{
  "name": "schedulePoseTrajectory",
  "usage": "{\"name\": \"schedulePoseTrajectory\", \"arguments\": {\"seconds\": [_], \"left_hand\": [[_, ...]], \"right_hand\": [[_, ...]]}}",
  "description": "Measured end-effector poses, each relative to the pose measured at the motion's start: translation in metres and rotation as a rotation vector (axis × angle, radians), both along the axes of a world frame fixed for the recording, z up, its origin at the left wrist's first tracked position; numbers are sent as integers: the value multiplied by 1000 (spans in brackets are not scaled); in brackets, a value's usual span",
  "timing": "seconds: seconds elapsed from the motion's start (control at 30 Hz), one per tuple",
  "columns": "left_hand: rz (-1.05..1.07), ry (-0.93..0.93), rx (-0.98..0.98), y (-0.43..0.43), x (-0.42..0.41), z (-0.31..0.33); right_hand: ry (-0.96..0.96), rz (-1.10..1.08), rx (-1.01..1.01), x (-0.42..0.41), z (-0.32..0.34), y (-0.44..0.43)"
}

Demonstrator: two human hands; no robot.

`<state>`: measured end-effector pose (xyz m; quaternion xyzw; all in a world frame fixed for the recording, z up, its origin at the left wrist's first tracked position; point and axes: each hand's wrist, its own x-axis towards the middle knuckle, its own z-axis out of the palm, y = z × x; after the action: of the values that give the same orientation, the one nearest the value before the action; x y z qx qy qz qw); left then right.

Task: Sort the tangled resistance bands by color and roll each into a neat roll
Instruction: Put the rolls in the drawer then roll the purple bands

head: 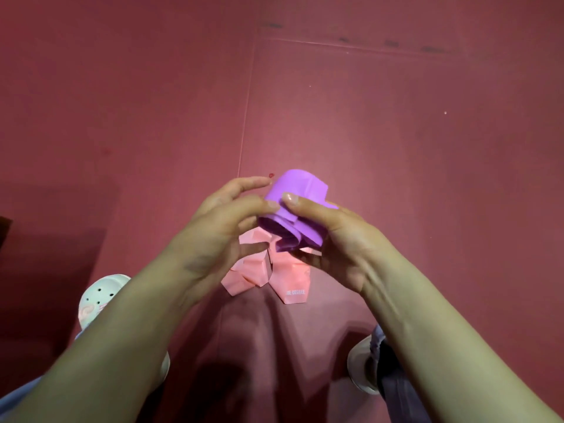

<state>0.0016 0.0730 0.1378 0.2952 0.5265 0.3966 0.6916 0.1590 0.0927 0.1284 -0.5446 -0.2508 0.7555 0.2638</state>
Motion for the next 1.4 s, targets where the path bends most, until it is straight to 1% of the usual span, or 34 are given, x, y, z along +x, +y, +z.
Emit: {"name": "schedulePoseTrajectory", "arguments": {"seconds": [0.07, 0.1, 0.17, 0.23, 0.3, 0.4, 0.5, 0.6, 0.7, 0.8, 0.9, 0.97, 1.03, 1.13, 1.23, 1.4], "left_hand": [[72, -32, -73, 2, 0, 4], [105, 1, -108, 3, 2, 5], [104, 123, -181, 4, 4, 5], [49, 162, -242, 2, 7, 5], [37, 98, -290, 1, 8, 4], [121, 12, -324, 0, 7, 0], [208, -37, -321, -1, 9, -4], [268, -44, -245, 0, 11, -5], [309, -12, -179, -1, 12, -5], [365, 29, -152, -1, 14, -5], [394, 47, -115, 0, 14, -5], [375, 28, -92, -1, 14, -5], [318, -6, -97, -1, 13, -4], [202, -125, -128, 0, 11, 0], [213, -189, -148, 2, 9, 0], [199, -204, -172, 1, 8, 1]], "right_hand": [[-133, -52, 130, -1, -2, -1], [-212, -59, 220, -2, -3, -3], [-387, -2, 412, -4, -4, -5], [-538, 94, 569, -8, -7, -8], [-598, 131, 662, -11, -8, -10], [-679, 198, 769, -16, -8, -15], [-697, 259, 829, -19, -9, -17], [-641, 234, 846, -18, -8, -15], [-601, 216, 852, -16, -7, -15], [-602, 226, 832, -16, -7, -15], [-549, 232, 820, -16, -6, -15], [-542, 225, 849, -15, -5, -14], [-574, 217, 898, -15, -5, -14], [-627, 221, 931, -15, -7, -13], [-652, 205, 960, -16, -9, -13], [-698, 236, 1033, -19, -11, -15]]}}
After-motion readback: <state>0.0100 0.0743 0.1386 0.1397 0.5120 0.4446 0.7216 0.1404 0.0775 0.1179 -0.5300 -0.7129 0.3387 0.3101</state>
